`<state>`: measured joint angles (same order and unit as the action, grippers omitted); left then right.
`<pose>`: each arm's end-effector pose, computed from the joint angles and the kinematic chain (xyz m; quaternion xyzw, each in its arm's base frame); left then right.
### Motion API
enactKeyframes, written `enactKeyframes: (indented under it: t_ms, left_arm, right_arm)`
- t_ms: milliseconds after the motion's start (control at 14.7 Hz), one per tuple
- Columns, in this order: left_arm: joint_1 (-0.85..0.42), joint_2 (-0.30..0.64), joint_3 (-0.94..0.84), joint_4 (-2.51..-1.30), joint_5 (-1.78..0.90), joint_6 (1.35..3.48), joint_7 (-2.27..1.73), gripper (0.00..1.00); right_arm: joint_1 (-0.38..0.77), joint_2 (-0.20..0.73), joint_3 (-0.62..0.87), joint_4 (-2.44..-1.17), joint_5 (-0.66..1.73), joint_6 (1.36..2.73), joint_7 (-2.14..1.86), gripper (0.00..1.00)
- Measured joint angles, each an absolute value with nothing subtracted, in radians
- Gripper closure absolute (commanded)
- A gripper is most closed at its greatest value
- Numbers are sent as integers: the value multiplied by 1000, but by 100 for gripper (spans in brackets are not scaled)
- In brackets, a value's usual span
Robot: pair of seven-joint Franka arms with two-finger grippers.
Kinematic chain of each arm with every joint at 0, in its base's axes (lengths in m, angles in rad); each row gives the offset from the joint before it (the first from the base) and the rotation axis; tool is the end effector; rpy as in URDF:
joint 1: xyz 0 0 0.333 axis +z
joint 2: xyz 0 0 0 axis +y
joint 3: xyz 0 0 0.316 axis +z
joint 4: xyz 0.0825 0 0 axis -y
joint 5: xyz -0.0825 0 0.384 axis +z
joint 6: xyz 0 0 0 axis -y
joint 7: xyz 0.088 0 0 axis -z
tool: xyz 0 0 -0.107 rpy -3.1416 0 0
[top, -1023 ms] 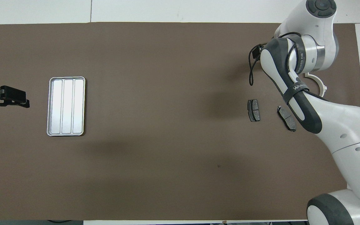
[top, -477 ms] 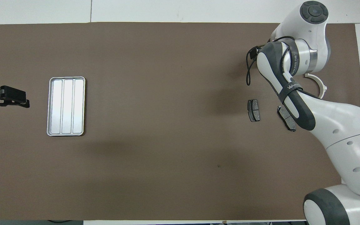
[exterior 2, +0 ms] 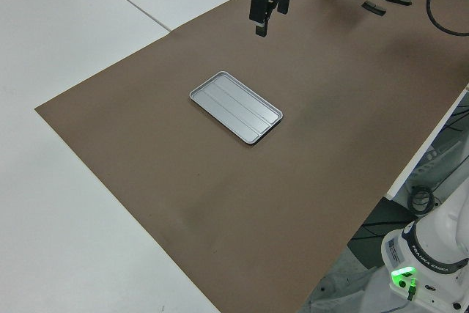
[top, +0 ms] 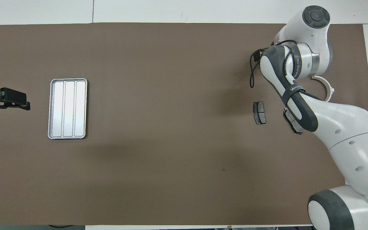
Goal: Pick bearing gear from pile to tray
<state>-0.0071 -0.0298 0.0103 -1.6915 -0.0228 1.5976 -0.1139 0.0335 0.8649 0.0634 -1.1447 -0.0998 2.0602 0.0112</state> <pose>0.5439 -0.0006 0.5862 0.9977 0.0591 -0.0326 0.0097 0.7682 0.0545 0.2851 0.9980 0.0534 0.0271 0.0194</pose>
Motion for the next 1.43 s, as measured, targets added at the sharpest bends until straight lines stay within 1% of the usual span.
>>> enactKeyframes:
  t_ms: [205, 409, 545, 614, 682, 750, 818, 886, 955, 1023, 1159, 1295, 1432]
  left_arm:
    - [-7, -30, 10, -1692, -23, 1598, -114, 0]
    - [-7, -30, 10, -1692, -23, 1598, -114, 0]
    - [-7, -30, 10, -1692, -23, 1598, -114, 0]
    - [-7, -30, 10, -1692, -23, 1598, -114, 0]
    - [-7, -30, 10, -1692, -23, 1598, -114, 0]
    - [-7, -30, 10, -1692, -23, 1598, -114, 0]
    - [-7, -30, 10, -1692, -23, 1598, -114, 0]
    - [-7, -30, 10, -1692, -23, 1598, -114, 0]
    - [-7, -30, 10, -1692, -23, 1598, -114, 0]
    - [-7, -30, 10, -1692, -23, 1598, -114, 0]
    - [-7, -30, 10, -1692, -23, 1598, -114, 0]
    - [-7, -30, 10, -1692, -23, 1598, -114, 0]
    - [-7, -30, 10, -1692, -23, 1598, -114, 0]
  right_arm:
    - [33, 866, 62, -1142, -100, 2070, 11, 19]
    - [33, 875, 60, -1142, -100, 2089, 11, 20]
    - [33, 878, 60, -1141, -100, 2100, 11, 27]
    - [33, 879, 60, -1141, -100, 2104, 11, 32]
    - [33, 879, 60, -1141, -99, 2106, 11, 41]
    - [34, 879, 61, -1140, -99, 2108, 11, 52]
    - [33, 879, 61, -1140, -99, 2108, 11, 60]
    - [34, 879, 62, -1138, -99, 2108, 11, 65]
    - [34, 879, 61, -1134, -99, 2108, 11, 73]
    - [34, 879, 62, -1131, -99, 2108, 11, 77]
    - [34, 879, 61, -1128, -99, 2108, 12, 94]
    - [34, 879, 61, -1128, -99, 2108, 12, 100]
    - [34, 879, 61, -1128, -99, 2108, 12, 100]
